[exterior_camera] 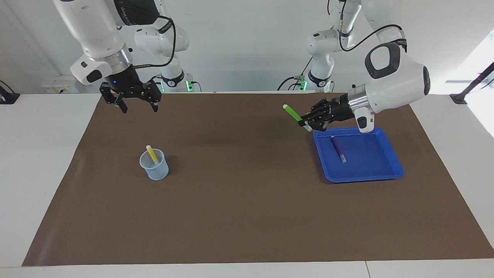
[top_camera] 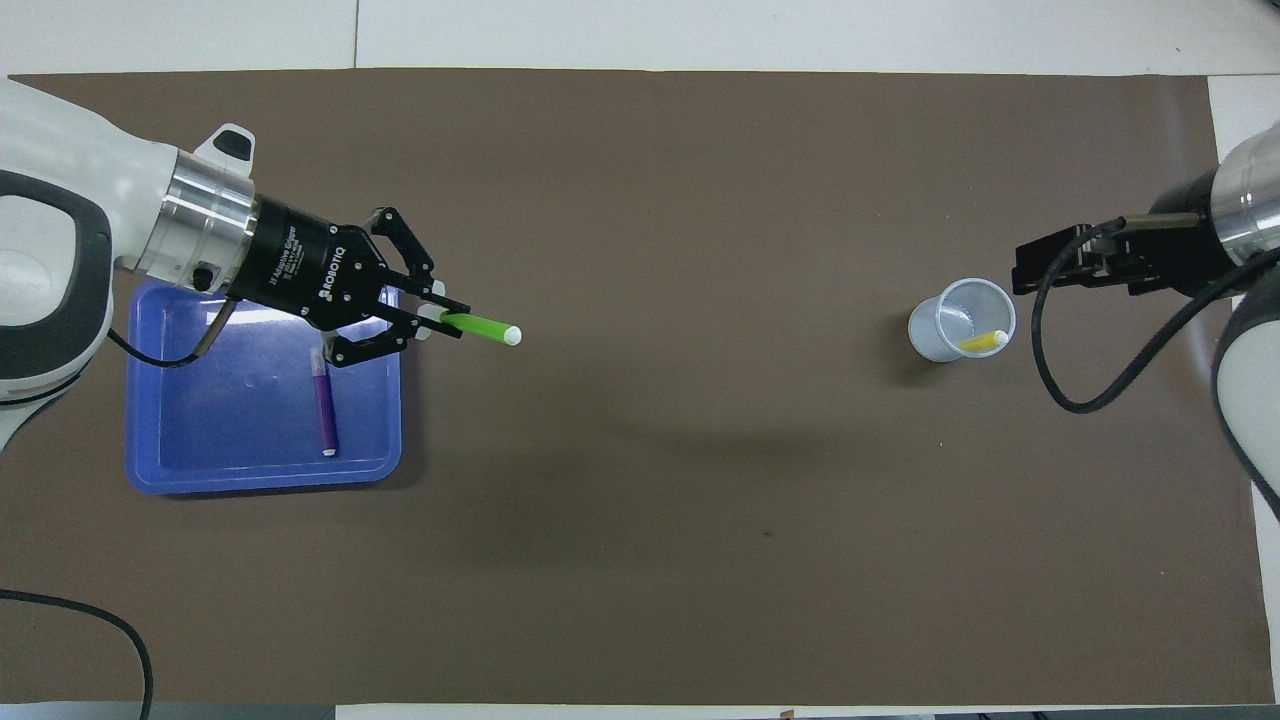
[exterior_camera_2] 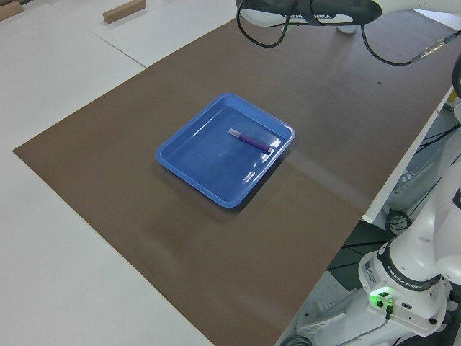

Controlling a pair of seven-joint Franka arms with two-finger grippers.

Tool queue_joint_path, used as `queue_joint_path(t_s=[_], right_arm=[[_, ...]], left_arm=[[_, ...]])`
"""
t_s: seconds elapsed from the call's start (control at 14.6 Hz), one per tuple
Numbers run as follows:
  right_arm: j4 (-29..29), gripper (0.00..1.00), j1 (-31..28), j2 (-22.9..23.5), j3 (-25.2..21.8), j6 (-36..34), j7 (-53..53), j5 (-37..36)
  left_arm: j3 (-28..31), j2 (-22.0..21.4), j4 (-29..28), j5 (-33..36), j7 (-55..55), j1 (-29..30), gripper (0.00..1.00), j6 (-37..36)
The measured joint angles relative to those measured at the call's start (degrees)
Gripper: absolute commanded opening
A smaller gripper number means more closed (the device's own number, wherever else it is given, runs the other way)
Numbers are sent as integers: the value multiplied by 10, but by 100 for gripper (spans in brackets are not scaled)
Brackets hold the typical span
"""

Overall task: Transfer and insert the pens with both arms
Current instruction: 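Lift the green pen with the left gripper toward the right gripper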

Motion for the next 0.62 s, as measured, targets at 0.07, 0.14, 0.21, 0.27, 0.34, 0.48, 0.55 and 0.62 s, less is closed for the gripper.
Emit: queue_joint_path(t_s=[0.07,0.14,0.21,0.27,0.34,0.48,0.55,0.62], right_arm=[[0,100,6,0,1,10,14,18],[0,100,14,0,2,18,34,34],[-1,100,22,1,3,29,57,58],[-2,100,29,1,4,41,79,82],[-2,100,37,2,5,55,101,105],[-3,100,58,2,6,79,147,140],[-3,100,70,2,6,92,167,151],[-4,100,82,3,6,104,185,160]], left_arm=[[-10,0,-3,-25,-32,-1,0,10],[-19,-1,-9,-49,-57,-3,0,24],[-24,-3,-20,-75,-78,-11,0,45],[-26,-7,-34,-102,-94,-21,0,71],[-27,-13,-51,-130,-102,-34,0,101],[-28,-29,-90,-179,-108,-67,0,166],[-29,-36,-106,-201,-109,-83,0,196],[-29,-44,-121,-221,-110,-98,0,221]])
